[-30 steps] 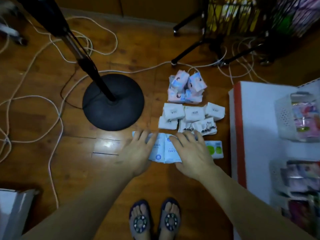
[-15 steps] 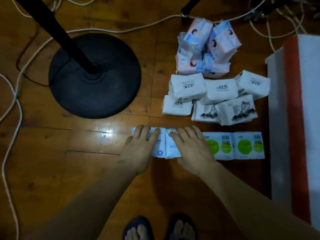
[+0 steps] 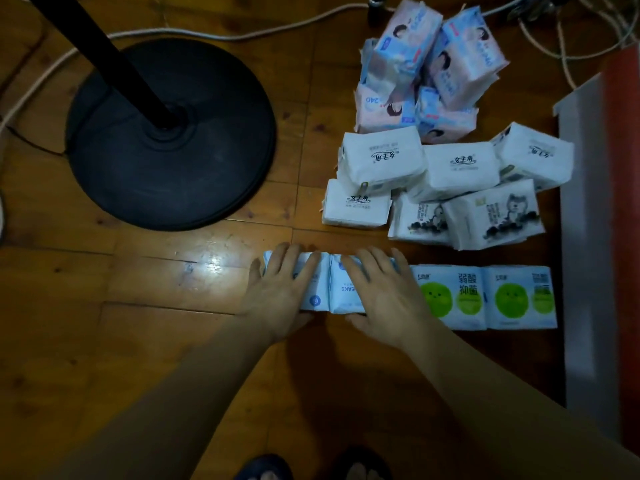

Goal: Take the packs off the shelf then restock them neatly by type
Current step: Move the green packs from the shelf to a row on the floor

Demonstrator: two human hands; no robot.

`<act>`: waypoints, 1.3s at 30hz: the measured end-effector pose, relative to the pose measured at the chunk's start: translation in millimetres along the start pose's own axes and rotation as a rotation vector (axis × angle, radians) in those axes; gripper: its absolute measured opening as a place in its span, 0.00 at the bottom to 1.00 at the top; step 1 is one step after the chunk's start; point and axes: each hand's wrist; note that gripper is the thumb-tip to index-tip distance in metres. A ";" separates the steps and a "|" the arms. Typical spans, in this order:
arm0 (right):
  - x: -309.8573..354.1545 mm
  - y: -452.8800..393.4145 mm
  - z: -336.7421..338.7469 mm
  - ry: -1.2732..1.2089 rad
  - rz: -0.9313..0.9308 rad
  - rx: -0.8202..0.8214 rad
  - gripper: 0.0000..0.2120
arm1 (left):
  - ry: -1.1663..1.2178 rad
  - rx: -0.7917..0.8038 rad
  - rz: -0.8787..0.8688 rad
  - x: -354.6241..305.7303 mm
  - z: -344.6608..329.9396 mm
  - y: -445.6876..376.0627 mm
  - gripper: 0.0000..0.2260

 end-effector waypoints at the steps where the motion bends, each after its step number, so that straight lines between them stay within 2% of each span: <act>1: 0.3 4.5 6.4 0.005 -0.005 0.005 0.45 | -0.012 0.009 0.011 -1.8 6.3 4.3 0.48; 6: 6.9 45.3 62.0 -0.042 -0.042 -0.076 0.37 | -0.005 -0.082 0.048 -21.9 63.7 47.1 0.39; 11: 11.6 102.1 159.4 -0.054 -0.064 -0.167 0.34 | 0.021 -0.200 0.054 -56.9 157.2 103.4 0.31; 19: 9.1 193.9 350.9 -0.056 -0.139 -0.311 0.30 | 0.020 -0.438 0.009 -118.8 343.9 183.9 0.28; 25: 4.1 265.2 496.7 -0.056 -0.182 -0.465 0.31 | 0.009 -0.613 -0.031 -163.0 489.2 244.6 0.27; 33: -1.3 365.2 660.1 -0.098 -0.200 -0.686 0.31 | -0.029 -0.765 -0.063 -224.8 663.0 330.8 0.25; 39: 0.0 455.0 752.0 -0.066 -0.230 -0.845 0.30 | -0.053 -0.872 -0.155 -277.4 759.6 395.4 0.26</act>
Point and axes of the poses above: each hand's wrist, its own y-axis away from the middle knuckle, its own z-axis out of the back of the hand, x = y × z, and after that the axes turned 4 degrees about -z, right-handed
